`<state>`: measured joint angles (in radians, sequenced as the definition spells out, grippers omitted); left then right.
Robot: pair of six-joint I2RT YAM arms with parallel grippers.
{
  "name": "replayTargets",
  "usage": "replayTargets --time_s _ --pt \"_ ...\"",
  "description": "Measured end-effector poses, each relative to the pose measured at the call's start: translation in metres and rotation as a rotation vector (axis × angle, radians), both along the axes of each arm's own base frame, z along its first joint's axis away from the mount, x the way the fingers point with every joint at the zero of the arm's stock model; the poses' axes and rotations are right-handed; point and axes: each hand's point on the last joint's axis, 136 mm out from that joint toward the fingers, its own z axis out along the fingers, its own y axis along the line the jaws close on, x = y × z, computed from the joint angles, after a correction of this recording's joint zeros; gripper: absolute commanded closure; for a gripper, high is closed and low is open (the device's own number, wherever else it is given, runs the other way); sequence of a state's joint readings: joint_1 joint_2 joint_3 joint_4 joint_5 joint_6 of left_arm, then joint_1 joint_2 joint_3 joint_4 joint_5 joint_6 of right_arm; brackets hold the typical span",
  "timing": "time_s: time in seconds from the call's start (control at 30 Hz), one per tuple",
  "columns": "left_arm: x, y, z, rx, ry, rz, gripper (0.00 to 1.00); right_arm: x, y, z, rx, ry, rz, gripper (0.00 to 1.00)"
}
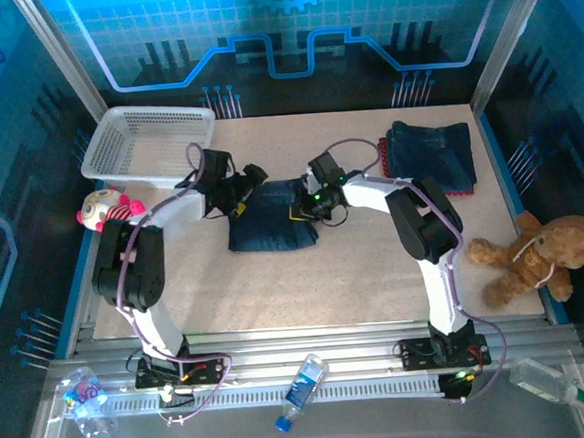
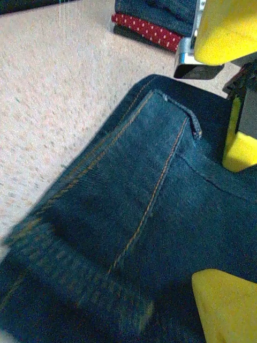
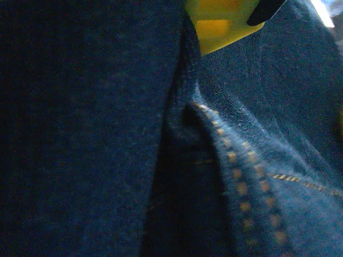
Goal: Fold and stack the skirts
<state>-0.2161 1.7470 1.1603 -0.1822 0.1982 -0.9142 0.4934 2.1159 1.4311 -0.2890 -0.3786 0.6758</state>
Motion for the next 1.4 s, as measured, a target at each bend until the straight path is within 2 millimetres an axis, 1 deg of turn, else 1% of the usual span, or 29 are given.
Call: replayTargets --time_s 0.03,0.1,0.17,0.23,0.3,0.37,0.47,0.5,0.57,0.67,0.77,0.93,1.03,1.1,1.17,1.27,1.33,1.4 --pt "-0.002 0.006 0.016 0.012 -0.031 0.006 0.01 0.001 -0.009 0.007 -0.039 -0.017 0.026 1.0" --pt "-0.006 0.016 0.046 0.03 -0.095 0.021 0.01 0.008 -0.03 0.027 -0.114 -0.059 0.077 1.0" --pt "-0.009 0.028 0.076 0.039 -0.168 0.041 0.01 0.025 -0.059 0.056 -0.205 -0.124 0.122 1.0" --pt "-0.013 0.04 0.092 0.044 -0.208 0.069 0.01 0.041 -0.091 0.081 -0.285 -0.174 0.144 1.0" --pt "-0.017 0.051 0.092 0.051 -0.21 0.094 0.01 0.053 -0.127 0.103 -0.36 -0.2 0.145 1.0" --pt "-0.021 0.06 0.081 0.063 -0.182 0.115 0.01 0.059 -0.165 0.124 -0.438 -0.207 0.132 1.0" --pt "-0.03 0.065 0.065 0.076 -0.128 0.122 0.01 0.063 -0.207 0.15 -0.539 -0.217 0.121 1.0" --pt "-0.031 0.065 0.063 0.077 -0.121 0.122 0.01 0.063 -0.214 0.156 -0.566 -0.222 0.126 1.0" --pt "-0.032 0.065 0.062 0.078 -0.116 0.122 0.01 0.063 -0.224 0.168 -0.625 -0.234 0.151 1.0" --pt "-0.031 0.066 0.06 0.082 -0.112 0.125 0.01 0.064 -0.231 0.179 -0.697 -0.247 0.199 1.0" --pt "-0.031 0.066 0.054 0.087 -0.098 0.126 0.01 0.066 -0.237 0.189 -0.738 -0.268 0.23 1.0" --pt "-0.028 0.066 0.045 0.094 -0.071 0.128 0.01 0.069 -0.232 0.211 -0.713 -0.338 0.244 1.0" --pt "-0.022 0.066 0.042 0.098 -0.06 0.129 0.01 0.073 -0.232 0.23 -0.7 -0.393 0.224 1.0" --pt "-0.019 0.066 0.043 0.098 -0.058 0.129 0.01 0.077 -0.236 0.244 -0.686 -0.432 0.196 1.0" --pt "-0.016 0.066 0.044 0.098 -0.059 0.13 0.01 0.081 -0.246 0.254 -0.66 -0.459 0.158 1.0" --pt "-0.016 0.066 0.045 0.098 -0.059 0.13 0.01 0.082 -0.266 0.256 -0.614 -0.448 0.106 1.0" --pt "-0.016 0.066 0.045 0.098 -0.058 0.13 0.01 0.079 -0.282 0.247 -0.582 -0.409 0.082 1.0" --pt "-0.017 0.066 0.044 0.098 -0.055 0.13 0.01 0.072 -0.297 0.234 -0.557 -0.355 0.063 1.0"
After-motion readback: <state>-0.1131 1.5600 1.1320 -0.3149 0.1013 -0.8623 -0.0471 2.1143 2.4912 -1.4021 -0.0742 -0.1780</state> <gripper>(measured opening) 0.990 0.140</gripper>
